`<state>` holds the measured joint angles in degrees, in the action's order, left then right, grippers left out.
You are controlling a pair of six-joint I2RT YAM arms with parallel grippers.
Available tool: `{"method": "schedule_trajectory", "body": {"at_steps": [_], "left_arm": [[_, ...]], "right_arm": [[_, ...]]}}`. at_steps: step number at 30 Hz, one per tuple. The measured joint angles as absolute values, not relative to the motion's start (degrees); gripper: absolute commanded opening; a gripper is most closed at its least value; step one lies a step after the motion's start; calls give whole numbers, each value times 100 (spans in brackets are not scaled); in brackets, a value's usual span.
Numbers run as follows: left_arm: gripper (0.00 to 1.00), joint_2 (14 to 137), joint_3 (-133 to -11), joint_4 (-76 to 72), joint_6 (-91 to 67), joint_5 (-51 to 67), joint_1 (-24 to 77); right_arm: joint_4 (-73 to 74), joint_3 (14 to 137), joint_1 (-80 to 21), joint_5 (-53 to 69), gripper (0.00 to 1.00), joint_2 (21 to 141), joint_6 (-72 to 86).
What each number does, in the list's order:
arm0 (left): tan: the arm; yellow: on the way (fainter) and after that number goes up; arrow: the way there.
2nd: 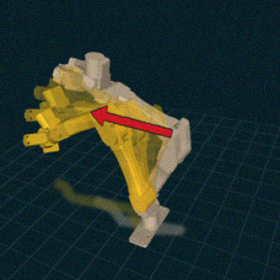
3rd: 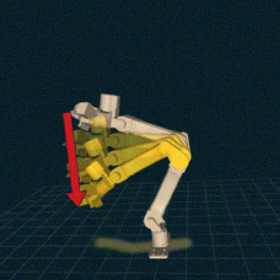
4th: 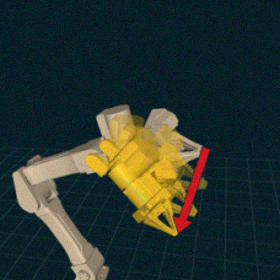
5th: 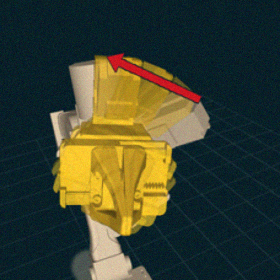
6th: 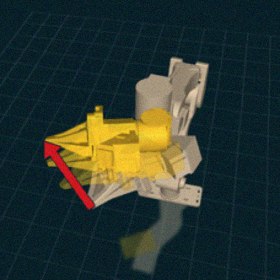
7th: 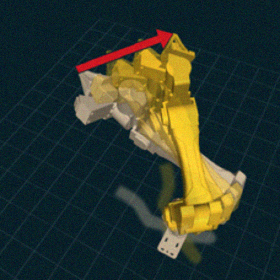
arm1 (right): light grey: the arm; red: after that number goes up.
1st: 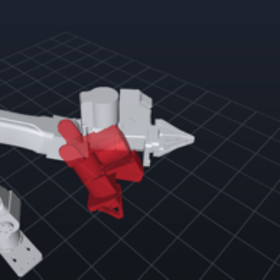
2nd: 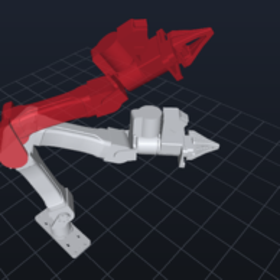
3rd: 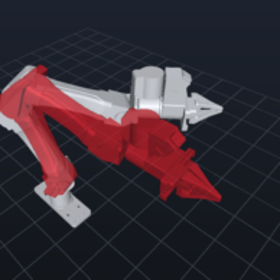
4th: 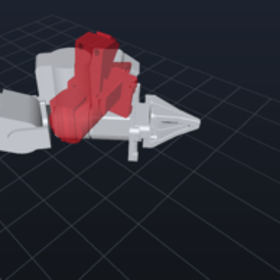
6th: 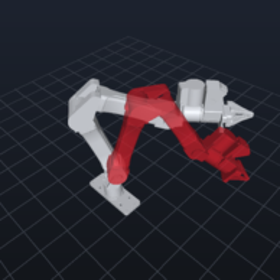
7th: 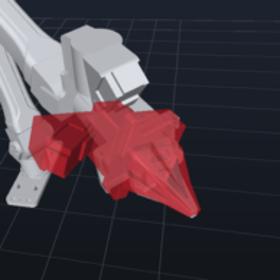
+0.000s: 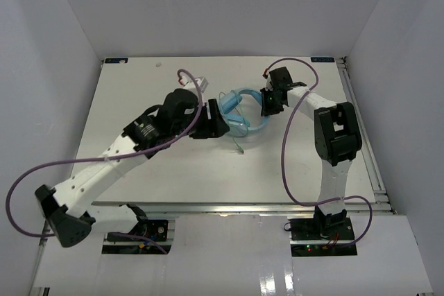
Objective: Wrap the headphones
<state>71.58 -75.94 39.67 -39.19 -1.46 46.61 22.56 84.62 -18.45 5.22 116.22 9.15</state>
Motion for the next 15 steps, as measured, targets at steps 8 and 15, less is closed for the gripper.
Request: {"method": "schedule_trajectory", "body": {"at_steps": [8, 15], "left_arm": [[76, 5043, -5941, 4248, -4063, -992, 4650], [77, 4170, -5337, 4480, -4414, -1242, 4646]], "right_arm": [[2259, 8645, -1813, 379, 8, 11947, 917], [2256, 8656, -1811, 353, 8, 11948, 914]]}}
